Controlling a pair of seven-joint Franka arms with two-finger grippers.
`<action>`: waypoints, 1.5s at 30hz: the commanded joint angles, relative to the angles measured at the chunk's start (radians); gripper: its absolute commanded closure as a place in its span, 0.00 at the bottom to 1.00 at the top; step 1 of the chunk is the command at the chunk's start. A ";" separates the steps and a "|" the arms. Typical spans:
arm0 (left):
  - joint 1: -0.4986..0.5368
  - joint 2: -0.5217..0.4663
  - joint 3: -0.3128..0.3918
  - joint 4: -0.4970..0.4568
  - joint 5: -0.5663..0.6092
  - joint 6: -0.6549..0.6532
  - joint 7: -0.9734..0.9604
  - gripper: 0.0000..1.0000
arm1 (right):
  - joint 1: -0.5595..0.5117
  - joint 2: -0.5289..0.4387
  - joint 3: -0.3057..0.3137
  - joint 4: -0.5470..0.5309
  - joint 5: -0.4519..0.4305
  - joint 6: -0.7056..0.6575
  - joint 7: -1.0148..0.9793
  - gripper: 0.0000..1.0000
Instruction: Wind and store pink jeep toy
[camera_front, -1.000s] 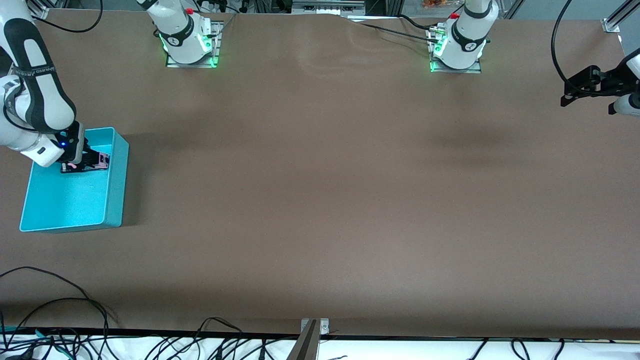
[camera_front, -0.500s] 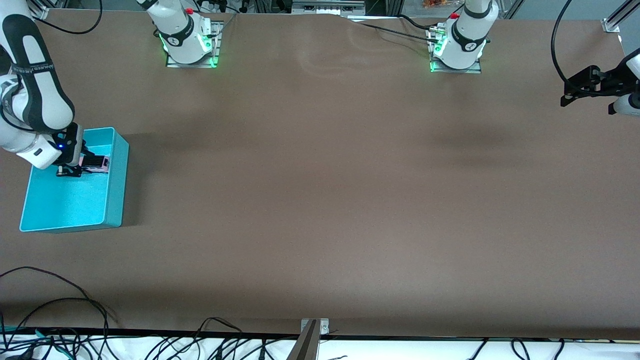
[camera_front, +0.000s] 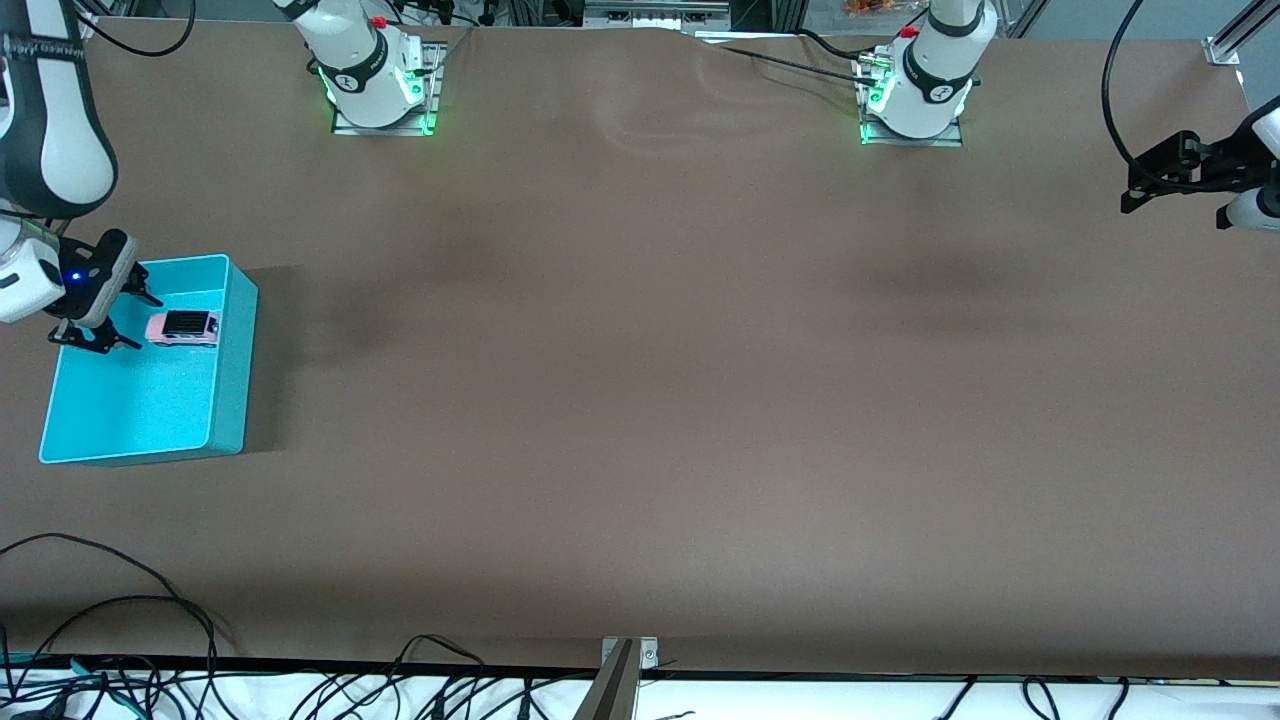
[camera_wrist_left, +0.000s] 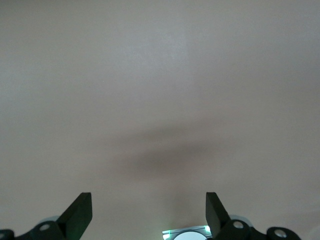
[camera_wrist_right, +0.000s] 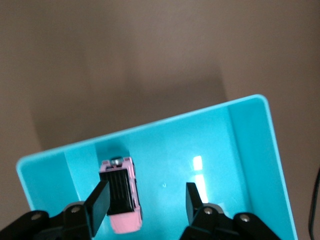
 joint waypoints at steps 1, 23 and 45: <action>-0.001 0.016 -0.003 0.034 0.007 -0.009 0.003 0.00 | 0.052 -0.039 0.001 0.040 0.014 -0.084 0.193 0.30; -0.002 0.014 -0.003 0.034 0.007 -0.009 0.003 0.00 | 0.236 -0.034 0.004 0.416 0.008 -0.484 0.968 0.28; -0.002 0.014 -0.003 0.034 0.007 -0.009 0.003 0.00 | 0.288 -0.037 0.002 0.545 -0.080 -0.656 1.344 0.00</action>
